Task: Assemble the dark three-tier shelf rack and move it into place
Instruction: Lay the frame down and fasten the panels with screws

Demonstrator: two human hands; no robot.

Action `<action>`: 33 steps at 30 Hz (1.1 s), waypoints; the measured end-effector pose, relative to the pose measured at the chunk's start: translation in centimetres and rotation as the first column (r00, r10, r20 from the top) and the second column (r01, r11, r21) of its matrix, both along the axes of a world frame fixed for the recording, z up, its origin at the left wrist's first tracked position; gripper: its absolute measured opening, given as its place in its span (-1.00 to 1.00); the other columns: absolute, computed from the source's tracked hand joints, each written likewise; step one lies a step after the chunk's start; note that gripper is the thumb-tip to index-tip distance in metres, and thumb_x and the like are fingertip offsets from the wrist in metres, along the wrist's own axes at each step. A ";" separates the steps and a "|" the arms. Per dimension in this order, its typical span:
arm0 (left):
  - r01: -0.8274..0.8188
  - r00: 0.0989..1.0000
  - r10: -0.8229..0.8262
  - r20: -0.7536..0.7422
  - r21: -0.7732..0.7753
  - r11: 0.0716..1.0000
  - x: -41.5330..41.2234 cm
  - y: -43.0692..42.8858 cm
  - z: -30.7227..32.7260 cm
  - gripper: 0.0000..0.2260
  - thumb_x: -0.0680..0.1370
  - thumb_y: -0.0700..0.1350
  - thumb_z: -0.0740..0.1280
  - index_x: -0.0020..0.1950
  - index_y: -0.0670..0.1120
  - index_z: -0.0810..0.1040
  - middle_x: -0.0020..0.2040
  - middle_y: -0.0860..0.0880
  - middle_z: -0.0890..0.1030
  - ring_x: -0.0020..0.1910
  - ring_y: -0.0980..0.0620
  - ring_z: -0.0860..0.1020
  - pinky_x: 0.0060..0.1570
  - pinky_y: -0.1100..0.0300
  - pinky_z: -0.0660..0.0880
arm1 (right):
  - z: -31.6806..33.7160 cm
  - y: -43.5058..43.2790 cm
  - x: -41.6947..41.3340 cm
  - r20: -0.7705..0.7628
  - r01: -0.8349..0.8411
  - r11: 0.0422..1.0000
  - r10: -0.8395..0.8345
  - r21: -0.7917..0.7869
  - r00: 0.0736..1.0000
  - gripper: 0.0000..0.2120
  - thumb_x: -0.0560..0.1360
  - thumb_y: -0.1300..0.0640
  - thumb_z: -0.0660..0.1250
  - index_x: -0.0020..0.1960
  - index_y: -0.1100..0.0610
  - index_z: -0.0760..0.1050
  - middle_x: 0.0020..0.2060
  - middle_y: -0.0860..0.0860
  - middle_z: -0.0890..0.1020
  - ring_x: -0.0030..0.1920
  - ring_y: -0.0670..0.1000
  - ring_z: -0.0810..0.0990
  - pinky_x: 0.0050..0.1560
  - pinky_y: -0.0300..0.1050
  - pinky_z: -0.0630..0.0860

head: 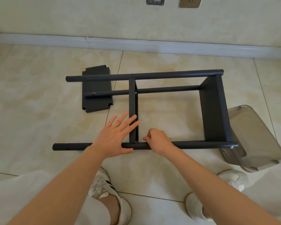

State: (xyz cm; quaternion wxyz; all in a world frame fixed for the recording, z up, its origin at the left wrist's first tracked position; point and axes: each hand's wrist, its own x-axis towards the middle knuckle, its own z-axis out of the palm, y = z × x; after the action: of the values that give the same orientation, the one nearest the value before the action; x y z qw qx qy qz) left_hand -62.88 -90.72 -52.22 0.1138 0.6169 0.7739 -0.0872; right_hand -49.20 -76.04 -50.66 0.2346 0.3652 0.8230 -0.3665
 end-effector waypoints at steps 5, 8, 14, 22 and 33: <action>0.027 0.996 -0.030 0.079 0.045 0.999 -0.7 0.0 -0.3 -0.17 0.48 0.51 0.08 0.62 0.18 -0.13 0.61 0.16 -0.26 0.57 0.10 -0.37 0.53 0.09 -0.31 | 0.2 1.8 -0.4 -0.026 0.054 0.976 -0.061 -0.209 0.998 -0.73 0.60 0.01 0.31 0.03 0.22 0.60 -0.09 0.10 0.63 -0.04 0.08 0.56 -0.03 -0.08 0.48; 0.018 0.993 -0.024 0.113 0.058 0.998 -0.7 -0.2 -0.4 -0.19 0.48 0.51 0.01 0.63 0.18 -0.05 0.63 0.16 -0.20 0.59 0.12 -0.32 0.56 0.09 -0.22 | -0.3 2.9 -1.0 -0.056 0.143 0.915 -0.177 -0.377 0.983 -0.77 0.59 0.05 0.35 0.00 0.22 0.61 -0.12 0.06 0.71 -0.05 0.03 0.65 -0.05 -0.16 0.53; 0.047 0.994 -0.061 0.090 0.153 0.987 -0.7 -0.4 -1.2 -0.23 0.53 0.46 0.09 0.64 0.09 0.12 0.66 0.07 0.01 0.64 0.03 -0.12 0.59 0.02 -0.04 | -1.1 4.5 -2.5 -0.047 -0.083 0.879 0.069 -0.470 0.997 -0.81 0.55 -0.13 0.35 -0.10 -0.03 0.62 -0.20 -0.13 0.67 -0.12 -0.10 0.60 -0.15 -0.15 0.49; 0.073 0.992 -0.094 0.083 0.228 0.971 -0.4 -0.8 -2.3 -0.28 0.57 0.41 0.09 0.62 0.03 0.19 0.66 -0.01 0.04 0.64 -0.06 -0.07 0.58 0.00 -0.06 | -3.9 5.5 -3.9 -0.101 -0.172 0.807 0.139 -0.565 0.985 -0.87 0.54 0.02 0.40 -0.13 0.03 0.66 -0.23 -0.07 0.73 -0.11 -0.07 0.68 -0.04 -0.22 0.62; 0.077 0.985 -0.115 0.131 0.265 0.961 -0.6 -1.1 -3.4 -0.25 0.59 0.40 0.11 0.66 0.06 0.00 0.67 -0.01 -0.03 0.64 -0.12 -0.07 0.59 0.05 -0.11 | -6.9 6.3 -4.4 -0.128 -0.141 0.671 0.068 -0.728 0.989 -0.88 0.50 0.12 0.45 0.04 0.01 0.66 -0.03 -0.06 0.73 0.04 -0.10 0.68 0.11 -0.12 0.62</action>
State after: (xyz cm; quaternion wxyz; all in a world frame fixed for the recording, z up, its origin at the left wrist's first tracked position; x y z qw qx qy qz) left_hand -63.43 -91.78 -55.65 0.0841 0.6681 0.7373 0.0544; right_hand -53.55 -69.71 -57.55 0.3447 0.1757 0.6358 -0.6679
